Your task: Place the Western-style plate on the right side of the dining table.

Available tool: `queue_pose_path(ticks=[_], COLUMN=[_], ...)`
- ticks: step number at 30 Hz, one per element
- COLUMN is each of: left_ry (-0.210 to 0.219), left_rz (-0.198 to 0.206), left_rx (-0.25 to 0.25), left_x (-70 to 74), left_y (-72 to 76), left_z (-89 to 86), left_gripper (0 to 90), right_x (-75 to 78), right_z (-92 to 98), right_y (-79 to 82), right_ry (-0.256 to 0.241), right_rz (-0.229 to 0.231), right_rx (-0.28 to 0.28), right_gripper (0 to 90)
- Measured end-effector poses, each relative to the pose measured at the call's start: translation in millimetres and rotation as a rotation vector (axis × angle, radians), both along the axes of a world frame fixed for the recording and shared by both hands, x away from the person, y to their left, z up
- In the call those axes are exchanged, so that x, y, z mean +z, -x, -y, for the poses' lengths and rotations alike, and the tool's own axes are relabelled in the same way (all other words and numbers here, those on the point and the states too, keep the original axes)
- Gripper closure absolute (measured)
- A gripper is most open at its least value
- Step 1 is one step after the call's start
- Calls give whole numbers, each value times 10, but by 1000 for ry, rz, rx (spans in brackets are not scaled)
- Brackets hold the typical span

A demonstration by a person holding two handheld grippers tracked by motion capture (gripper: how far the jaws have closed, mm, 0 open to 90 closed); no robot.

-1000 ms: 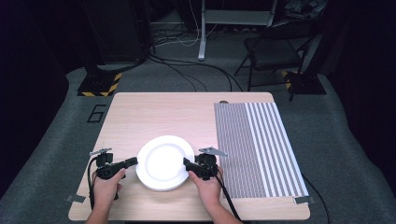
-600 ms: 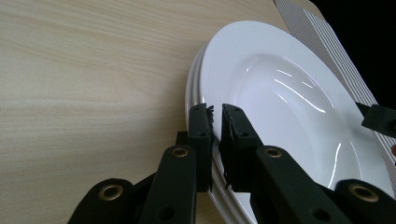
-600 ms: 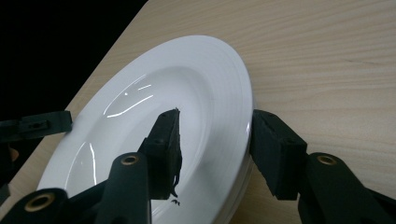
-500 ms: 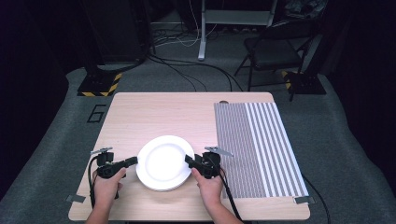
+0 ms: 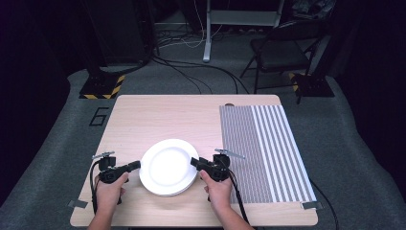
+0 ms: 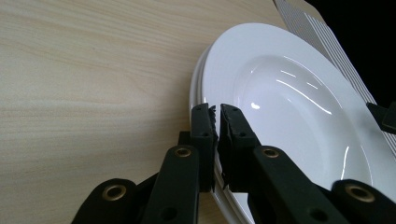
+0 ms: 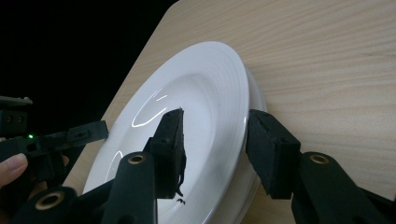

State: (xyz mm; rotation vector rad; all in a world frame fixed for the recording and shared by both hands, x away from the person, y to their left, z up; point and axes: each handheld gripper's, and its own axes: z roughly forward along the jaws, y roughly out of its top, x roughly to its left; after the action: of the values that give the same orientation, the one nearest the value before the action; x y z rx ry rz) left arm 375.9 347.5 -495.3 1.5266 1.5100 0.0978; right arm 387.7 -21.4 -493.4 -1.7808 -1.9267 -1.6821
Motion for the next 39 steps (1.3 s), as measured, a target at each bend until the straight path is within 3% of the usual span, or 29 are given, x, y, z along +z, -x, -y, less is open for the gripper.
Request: queue_pose_path(ticks=[8, 10, 14, 15, 21, 24, 36, 39], left_ry=[-4, -4, -9, -10, -6, -7, -26, -50], left_rz=[4, 6, 10, 11, 19, 7, 26, 41], left_rx=[2, 6, 5, 5, 6, -9, 11, 4], left_x=[-1, -2, -2, -2, -10, -39, -32, -14], left_y=[-6, -7, -7, -7, -2, -24, -26, -22], left_z=[7, 8, 11, 12, 11, 47, 38, 51], left_gripper=[848, 848, 848, 848, 842, 746, 701, 684], right_x=[-51, -96, -102, -105, -122, -138, -101, -104], right_z=[44, 28, 53, 67, 97, 144, 265, 288], right_y=[-38, -59, -73, -82, -124, -160, -209, -217], right_ry=[-40, -66, -69, -56, -71, -116, -165, -182], right_rz=[-53, -91, -101, -106, -114, -148, -189, -200], right_rx=[34, 72, 86, 87, 106, 110, 121, 123], right_gripper=[628, 643, 682, 746, 769, 787, 815, 821])
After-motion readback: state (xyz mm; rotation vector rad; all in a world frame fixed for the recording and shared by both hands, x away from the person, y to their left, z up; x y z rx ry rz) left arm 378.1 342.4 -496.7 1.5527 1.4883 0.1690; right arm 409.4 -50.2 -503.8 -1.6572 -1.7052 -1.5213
